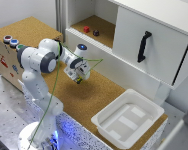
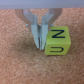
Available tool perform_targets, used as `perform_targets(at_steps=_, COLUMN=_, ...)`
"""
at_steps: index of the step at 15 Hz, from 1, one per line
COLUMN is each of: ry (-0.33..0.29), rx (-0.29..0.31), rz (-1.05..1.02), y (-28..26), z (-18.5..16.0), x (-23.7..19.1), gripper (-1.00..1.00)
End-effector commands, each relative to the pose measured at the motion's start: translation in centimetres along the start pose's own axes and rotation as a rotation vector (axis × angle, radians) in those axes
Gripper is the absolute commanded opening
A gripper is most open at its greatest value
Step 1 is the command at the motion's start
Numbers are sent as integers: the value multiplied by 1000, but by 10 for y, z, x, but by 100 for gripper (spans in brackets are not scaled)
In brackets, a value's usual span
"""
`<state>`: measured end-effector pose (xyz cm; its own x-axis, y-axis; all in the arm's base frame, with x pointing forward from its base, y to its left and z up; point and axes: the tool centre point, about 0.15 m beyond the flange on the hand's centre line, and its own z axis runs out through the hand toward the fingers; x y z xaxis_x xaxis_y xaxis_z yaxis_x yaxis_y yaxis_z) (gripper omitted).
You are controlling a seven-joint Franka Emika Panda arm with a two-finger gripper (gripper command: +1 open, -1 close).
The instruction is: Slide the yellow block to the right
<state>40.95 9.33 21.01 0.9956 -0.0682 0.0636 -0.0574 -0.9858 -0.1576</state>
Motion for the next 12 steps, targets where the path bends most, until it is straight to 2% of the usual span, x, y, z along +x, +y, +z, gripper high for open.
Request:
perform_targets(at_steps=1, ry=-7, rx=-13, rz=-20, y=28, z=-7, x=-5, gripper=-100)
perform_targets(at_steps=6, ry=-2, rx=-14, rz=2, y=56, z=-6, x=-3, gripper=-100)
perform_targets(at_steps=12, ry=9, rx=-28, rz=53, y=118, z=-13, x=-5, gripper=-100)
